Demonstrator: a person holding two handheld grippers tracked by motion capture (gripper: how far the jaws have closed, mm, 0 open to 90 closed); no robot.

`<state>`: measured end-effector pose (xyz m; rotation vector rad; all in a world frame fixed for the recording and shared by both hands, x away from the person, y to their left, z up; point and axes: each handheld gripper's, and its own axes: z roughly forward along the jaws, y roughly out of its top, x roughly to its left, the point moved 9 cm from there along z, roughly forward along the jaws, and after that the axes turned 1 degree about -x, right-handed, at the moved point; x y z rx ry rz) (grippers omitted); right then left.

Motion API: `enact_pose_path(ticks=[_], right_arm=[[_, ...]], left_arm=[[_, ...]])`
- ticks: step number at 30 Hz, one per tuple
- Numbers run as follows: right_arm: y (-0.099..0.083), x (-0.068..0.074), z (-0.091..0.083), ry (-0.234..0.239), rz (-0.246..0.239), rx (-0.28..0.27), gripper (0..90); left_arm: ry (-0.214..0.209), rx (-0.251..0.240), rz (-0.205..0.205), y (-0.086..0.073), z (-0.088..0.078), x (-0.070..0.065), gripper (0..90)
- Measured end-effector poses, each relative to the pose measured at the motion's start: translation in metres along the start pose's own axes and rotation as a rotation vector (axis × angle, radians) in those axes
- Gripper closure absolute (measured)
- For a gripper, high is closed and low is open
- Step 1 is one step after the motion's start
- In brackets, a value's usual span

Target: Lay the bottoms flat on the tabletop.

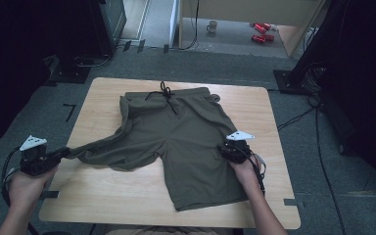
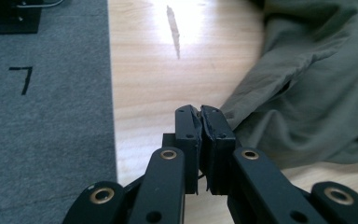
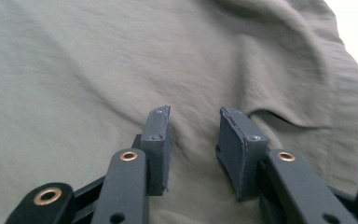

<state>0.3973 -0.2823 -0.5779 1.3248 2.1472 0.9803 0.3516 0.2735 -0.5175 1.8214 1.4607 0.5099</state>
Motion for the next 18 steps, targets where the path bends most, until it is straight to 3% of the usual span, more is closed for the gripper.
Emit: enact_pose_path(ticks=[5, 9, 14, 18], right_arm=[[-0.007, -0.03, -0.01, -0.037, 0.039, 0.036, 66.7], [-0.012, -0.042, -0.015, -0.04, 0.061, 0.037, 66.7], [-0.01, -0.041, -0.014, -0.058, 0.091, 0.055, 68.4], [-0.002, -0.02, -0.013, 0.013, 0.095, 0.043, 66.3]], left_arm=[[0.007, 0.029, -0.026, -0.01, -0.001, 0.003, 86.9], [0.005, 0.05, -0.04, -0.021, 0.001, 0.0, 86.8], [-0.017, 0.093, -0.019, -0.038, 0.005, -0.008, 86.5], [-0.028, 0.099, -0.001, -0.039, 0.008, -0.014, 86.3]])
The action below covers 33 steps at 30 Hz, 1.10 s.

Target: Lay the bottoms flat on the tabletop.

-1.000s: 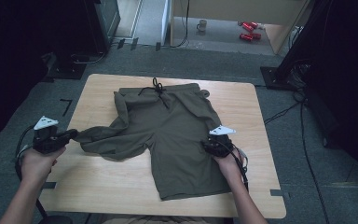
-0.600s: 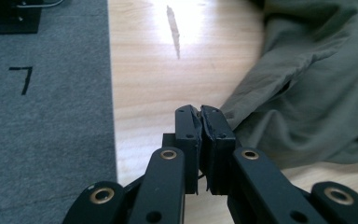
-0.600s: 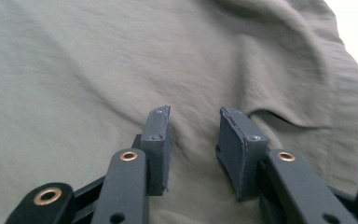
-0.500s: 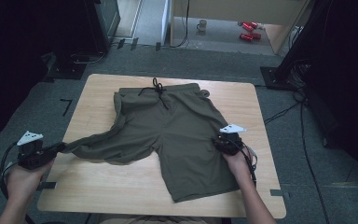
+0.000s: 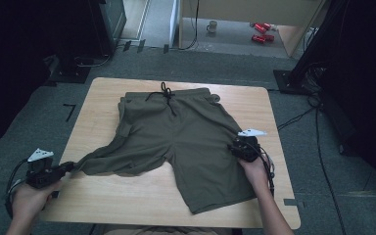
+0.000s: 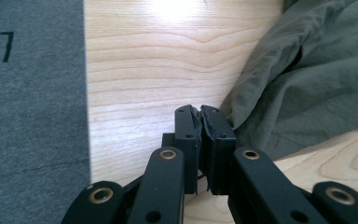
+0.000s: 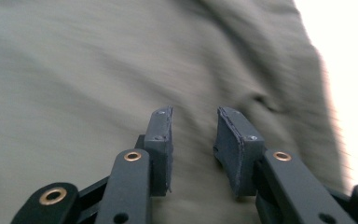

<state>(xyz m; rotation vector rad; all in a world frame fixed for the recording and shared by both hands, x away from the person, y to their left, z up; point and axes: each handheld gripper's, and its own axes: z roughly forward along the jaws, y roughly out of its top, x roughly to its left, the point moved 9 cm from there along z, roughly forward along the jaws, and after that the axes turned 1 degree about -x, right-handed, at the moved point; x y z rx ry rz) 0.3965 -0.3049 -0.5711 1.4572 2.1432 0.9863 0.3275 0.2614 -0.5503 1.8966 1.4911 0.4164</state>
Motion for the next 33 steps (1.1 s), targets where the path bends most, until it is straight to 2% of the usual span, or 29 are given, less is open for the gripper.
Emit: enact_pose_path(ticks=[5, 7, 9, 12, 15, 20, 24, 27, 33], right_arm=[[0.022, 0.042, -0.003, 0.069, -0.031, -0.076, 68.2], [0.029, 0.059, -0.003, 0.089, -0.06, -0.1, 70.3], [0.033, 0.075, -0.001, 0.11, -0.084, -0.096, 71.5], [0.037, 0.098, 0.002, 0.151, -0.111, -0.089, 72.3], [0.041, 0.12, 0.007, 0.183, -0.142, -0.083, 72.5], [0.043, 0.147, 0.011, 0.233, -0.145, -0.081, 74.0], [0.042, 0.171, 0.017, 0.269, -0.16, -0.073, 75.6], [0.04, 0.188, 0.022, 0.304, -0.15, -0.068, 75.8], [0.035, 0.222, 0.028, 0.359, -0.177, -0.059, 75.4]], left_arm=[[-0.019, -0.014, 0.021, 0.006, 0.001, -0.008, 85.0], [-0.023, -0.03, 0.043, 0.008, 0.0, -0.011, 80.2], [-0.015, -0.053, 0.061, 0.013, -0.004, -0.012, 70.0], [-0.018, -0.081, 0.082, 0.023, -0.012, -0.016, 61.8], [-0.044, -0.093, 0.107, 0.035, -0.018, -0.025, 57.9], [-0.074, -0.107, 0.123, 0.053, -0.025, -0.037, 55.4], [-0.099, -0.093, 0.154, 0.061, -0.014, -0.051, 53.3], [-0.115, -0.074, 0.178, 0.064, -0.001, -0.061, 51.5], [-0.153, -0.062, 0.203, 0.068, 0.018, -0.077, 49.0]])
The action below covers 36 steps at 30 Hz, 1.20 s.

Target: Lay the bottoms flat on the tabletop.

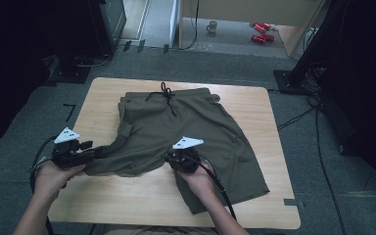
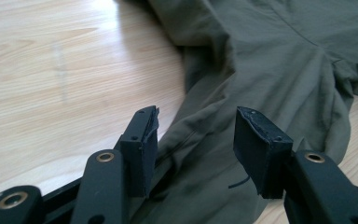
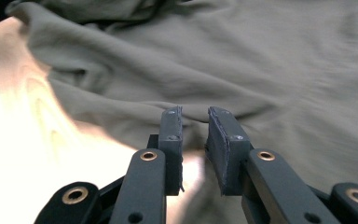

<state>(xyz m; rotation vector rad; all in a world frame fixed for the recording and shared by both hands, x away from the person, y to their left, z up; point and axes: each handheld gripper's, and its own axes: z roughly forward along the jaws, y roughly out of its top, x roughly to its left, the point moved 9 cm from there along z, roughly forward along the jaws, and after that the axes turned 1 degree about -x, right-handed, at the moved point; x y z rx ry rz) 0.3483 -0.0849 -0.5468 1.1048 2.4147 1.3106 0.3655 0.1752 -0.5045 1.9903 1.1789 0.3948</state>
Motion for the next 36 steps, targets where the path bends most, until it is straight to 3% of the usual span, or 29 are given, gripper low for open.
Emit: enact_pose_path(ticks=[5, 9, 14, 17, 20, 25, 28, 30, 33, 36], right_arm=[[-0.004, 0.026, 0.014, 0.046, -0.013, 0.01, 68.9], [-0.003, 0.044, 0.023, 0.079, -0.026, 0.0, 63.8], [-0.001, 0.065, 0.037, 0.108, -0.079, -0.016, 49.1], [0.0, 0.069, 0.046, 0.098, -0.091, -0.011, 47.6], [-0.001, 0.07, 0.057, 0.091, -0.09, 0.009, 48.0], [-0.003, 0.07, 0.068, 0.043, -0.14, 0.031, 56.3], [-0.001, 0.067, 0.07, 0.002, -0.185, 0.034, 72.2], [0.0, 0.063, 0.069, -0.009, -0.179, 0.046, 83.8], [0.001, 0.06, 0.062, 0.042, -0.134, 0.095, 87.0], [0.006, 0.058, 0.041, 0.075, -0.155, 0.093, 86.8]], left_arm=[[-0.013, 0.013, 0.015, 0.0, 0.012, -0.003, 47.7], [-0.023, 0.004, 0.004, 0.001, 0.019, -0.005, 47.4], [-0.042, 0.009, -0.008, -0.001, 0.035, -0.004, 44.8], [-0.021, 0.02, -0.017, -0.002, 0.043, 0.001, 49.3], [0.012, 0.034, -0.037, -0.003, 0.047, 0.008, 64.4], [0.059, 0.058, -0.038, -0.004, 0.05, 0.017, 84.6], [0.073, 0.052, -0.05, -0.003, 0.048, 0.023, 87.5], [0.081, 0.04, -0.063, -0.002, 0.044, 0.028, 87.6], [0.091, 0.028, -0.077, -0.002, 0.038, 0.035, 87.7], [0.1, 0.035, -0.09, -0.004, 0.035, 0.041, 87.7]])
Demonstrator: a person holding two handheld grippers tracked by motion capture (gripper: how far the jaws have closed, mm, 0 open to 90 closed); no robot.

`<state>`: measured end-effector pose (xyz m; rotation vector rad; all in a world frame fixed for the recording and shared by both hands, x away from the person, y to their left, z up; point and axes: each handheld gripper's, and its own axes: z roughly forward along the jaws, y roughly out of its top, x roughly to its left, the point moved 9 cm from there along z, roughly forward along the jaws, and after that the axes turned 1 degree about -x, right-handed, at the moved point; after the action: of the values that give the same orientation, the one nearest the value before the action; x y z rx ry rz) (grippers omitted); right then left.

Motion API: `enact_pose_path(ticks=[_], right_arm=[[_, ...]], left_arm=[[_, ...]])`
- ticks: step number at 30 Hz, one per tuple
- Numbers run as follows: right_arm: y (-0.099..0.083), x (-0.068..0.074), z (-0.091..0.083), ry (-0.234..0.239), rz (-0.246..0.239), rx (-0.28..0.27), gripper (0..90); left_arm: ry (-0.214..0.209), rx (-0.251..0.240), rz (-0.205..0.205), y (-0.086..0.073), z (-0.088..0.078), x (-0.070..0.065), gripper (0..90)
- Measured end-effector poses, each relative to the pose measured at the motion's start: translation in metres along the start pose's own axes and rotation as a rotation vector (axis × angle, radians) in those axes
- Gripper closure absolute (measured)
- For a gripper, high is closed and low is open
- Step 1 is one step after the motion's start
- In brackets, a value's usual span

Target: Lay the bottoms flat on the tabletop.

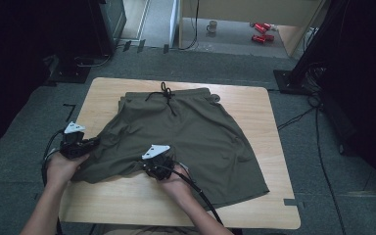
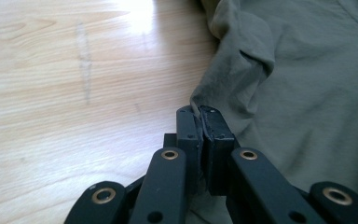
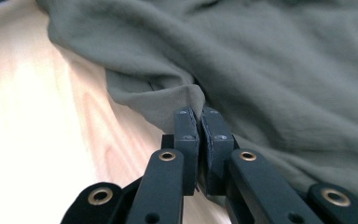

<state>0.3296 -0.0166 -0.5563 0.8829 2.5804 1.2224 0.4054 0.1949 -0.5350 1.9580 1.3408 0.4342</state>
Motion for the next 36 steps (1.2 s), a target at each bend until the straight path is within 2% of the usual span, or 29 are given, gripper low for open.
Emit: enact_pose_path(ticks=[5, 9, 12, 15, 17, 19, 22, 25, 28, 31, 36], right_arm=[[0.0, -0.01, -0.033, 0.037, -0.009, -0.003, 86.3], [-0.006, -0.026, -0.053, 0.042, 0.022, -0.006, 86.0], [-0.009, -0.041, -0.064, 0.03, 0.053, -0.013, 85.9], [-0.012, -0.054, -0.07, 0.042, 0.099, -0.026, 84.0], [-0.014, -0.064, -0.072, 0.014, 0.111, -0.023, 78.4], [-0.017, -0.068, -0.073, 0.026, 0.128, -0.017, 71.7], [-0.016, -0.064, -0.078, 0.024, 0.117, -0.042, 72.3], [-0.009, -0.055, -0.084, 0.016, 0.108, -0.078, 81.3], [-0.003, -0.039, -0.088, 0.045, 0.122, -0.115, 86.1], [-0.004, -0.026, -0.084, 0.056, 0.119, -0.119, 86.9], [-0.011, -0.002, -0.07, 0.102, 0.113, -0.11, 85.4]], left_arm=[[0.006, 0.005, -0.004, 0.0, 0.001, 0.002, 87.7], [0.015, 0.011, 0.002, 0.003, 0.005, 0.003, 87.6], [0.019, 0.017, -0.001, 0.005, 0.01, 0.006, 87.6], [0.029, 0.03, -0.002, 0.006, 0.016, 0.008, 87.6], [0.038, 0.038, -0.001, 0.006, 0.021, 0.01, 87.1], [0.03, 0.038, -0.001, 0.006, 0.022, 0.008, 84.1], [0.019, 0.024, 0.013, 0.008, 0.02, 0.004, 78.0], [-0.001, 0.001, 0.009, 0.011, 0.014, -0.001, 73.0], [-0.011, -0.014, 0.016, 0.012, 0.006, -0.008, 70.2], [-0.021, -0.029, 0.02, 0.01, -0.003, -0.015, 68.4], [-0.03, -0.055, 0.056, 0.003, -0.018, -0.028, 64.8]])
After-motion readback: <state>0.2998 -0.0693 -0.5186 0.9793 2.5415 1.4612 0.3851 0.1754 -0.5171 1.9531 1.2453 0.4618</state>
